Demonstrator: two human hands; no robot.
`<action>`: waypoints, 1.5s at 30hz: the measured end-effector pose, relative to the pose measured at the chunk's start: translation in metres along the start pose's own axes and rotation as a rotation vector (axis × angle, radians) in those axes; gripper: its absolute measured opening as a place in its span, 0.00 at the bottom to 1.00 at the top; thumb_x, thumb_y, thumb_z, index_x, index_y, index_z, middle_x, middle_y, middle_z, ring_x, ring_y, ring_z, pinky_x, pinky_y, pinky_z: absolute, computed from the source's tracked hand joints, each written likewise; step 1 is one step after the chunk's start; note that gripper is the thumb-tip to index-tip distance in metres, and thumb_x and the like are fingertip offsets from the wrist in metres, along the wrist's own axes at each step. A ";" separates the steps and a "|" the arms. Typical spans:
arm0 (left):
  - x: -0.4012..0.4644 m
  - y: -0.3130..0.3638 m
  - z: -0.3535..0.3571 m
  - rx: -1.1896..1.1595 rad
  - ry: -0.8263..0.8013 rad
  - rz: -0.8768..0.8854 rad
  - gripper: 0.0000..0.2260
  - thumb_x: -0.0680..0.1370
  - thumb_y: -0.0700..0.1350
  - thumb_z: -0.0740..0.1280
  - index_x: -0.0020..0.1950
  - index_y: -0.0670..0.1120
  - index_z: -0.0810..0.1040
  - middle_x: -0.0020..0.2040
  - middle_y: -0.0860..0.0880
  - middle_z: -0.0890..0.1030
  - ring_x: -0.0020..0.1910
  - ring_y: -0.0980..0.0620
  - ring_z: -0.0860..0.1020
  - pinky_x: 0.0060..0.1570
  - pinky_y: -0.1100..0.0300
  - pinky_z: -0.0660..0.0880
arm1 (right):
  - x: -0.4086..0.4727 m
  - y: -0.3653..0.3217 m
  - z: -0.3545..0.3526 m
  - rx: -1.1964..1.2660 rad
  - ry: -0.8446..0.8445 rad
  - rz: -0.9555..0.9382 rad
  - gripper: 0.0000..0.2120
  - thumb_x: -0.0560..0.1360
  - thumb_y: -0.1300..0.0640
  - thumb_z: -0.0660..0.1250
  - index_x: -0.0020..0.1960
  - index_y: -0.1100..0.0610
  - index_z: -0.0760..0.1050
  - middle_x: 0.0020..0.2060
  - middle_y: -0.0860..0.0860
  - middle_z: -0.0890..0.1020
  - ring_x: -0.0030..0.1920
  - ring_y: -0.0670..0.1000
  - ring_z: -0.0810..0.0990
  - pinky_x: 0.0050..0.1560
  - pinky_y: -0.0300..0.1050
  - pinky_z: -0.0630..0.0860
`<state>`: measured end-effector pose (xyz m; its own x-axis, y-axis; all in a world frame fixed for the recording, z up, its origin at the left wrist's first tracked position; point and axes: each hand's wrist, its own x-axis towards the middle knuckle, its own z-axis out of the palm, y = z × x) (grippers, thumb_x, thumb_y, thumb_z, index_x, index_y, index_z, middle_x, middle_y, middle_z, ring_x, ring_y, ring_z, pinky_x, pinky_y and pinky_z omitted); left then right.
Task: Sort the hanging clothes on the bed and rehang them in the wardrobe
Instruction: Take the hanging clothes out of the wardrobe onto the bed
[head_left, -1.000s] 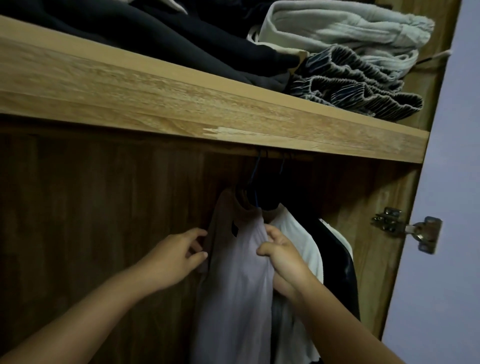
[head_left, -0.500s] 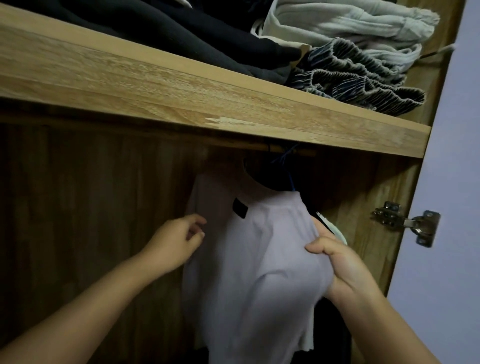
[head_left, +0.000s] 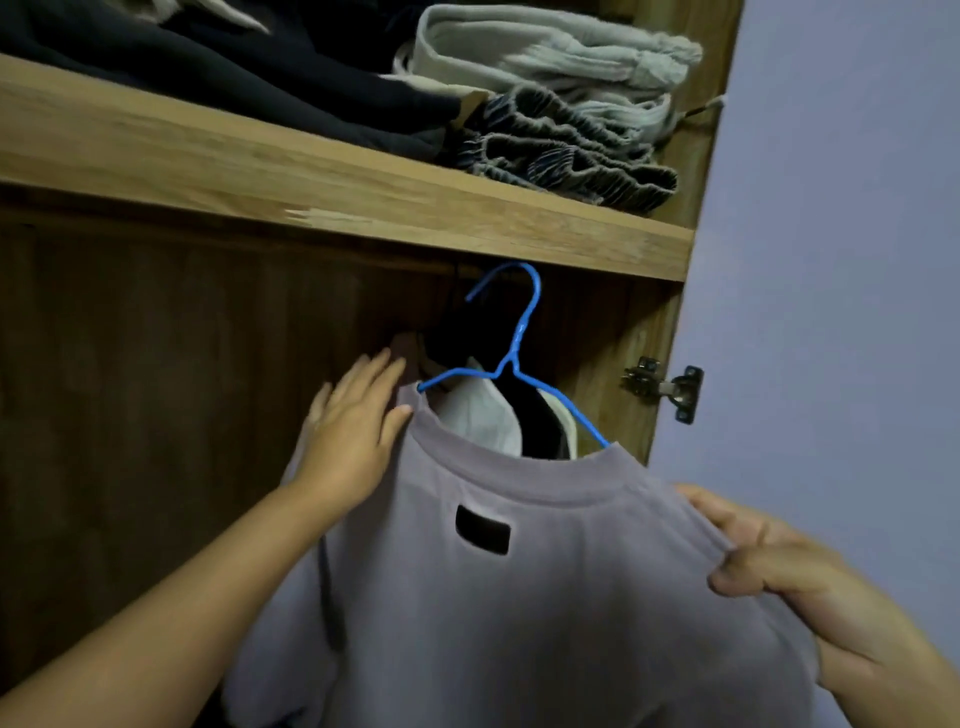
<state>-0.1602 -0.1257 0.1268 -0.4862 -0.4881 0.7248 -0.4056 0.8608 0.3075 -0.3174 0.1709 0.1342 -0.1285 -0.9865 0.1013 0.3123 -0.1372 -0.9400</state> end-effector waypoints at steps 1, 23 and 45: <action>-0.005 0.007 0.001 0.036 -0.032 0.016 0.20 0.80 0.52 0.54 0.70 0.48 0.69 0.73 0.49 0.65 0.75 0.51 0.58 0.72 0.49 0.50 | -0.014 -0.001 -0.002 0.021 -0.058 0.011 0.29 0.62 0.74 0.62 0.63 0.65 0.71 0.60 0.66 0.75 0.58 0.64 0.77 0.57 0.55 0.76; -0.164 0.237 0.006 -0.463 -0.148 0.186 0.15 0.70 0.60 0.61 0.28 0.52 0.74 0.23 0.53 0.74 0.26 0.53 0.74 0.27 0.60 0.68 | -0.308 0.005 0.007 -1.529 1.126 -0.015 0.17 0.73 0.44 0.63 0.33 0.53 0.66 0.22 0.48 0.67 0.27 0.47 0.64 0.31 0.45 0.61; -0.297 0.401 -0.008 -1.036 -0.769 0.742 0.19 0.65 0.63 0.62 0.28 0.48 0.71 0.27 0.55 0.71 0.28 0.50 0.67 0.30 0.56 0.65 | -0.499 0.141 0.253 -1.493 2.130 0.530 0.23 0.73 0.48 0.69 0.26 0.57 0.64 0.19 0.48 0.66 0.24 0.53 0.67 0.27 0.47 0.61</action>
<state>-0.1725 0.3661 0.0395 -0.7436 0.4263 0.5151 0.6683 0.4973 0.5532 0.0292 0.6218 0.0339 -0.7519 0.4402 0.4907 0.2603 0.8821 -0.3925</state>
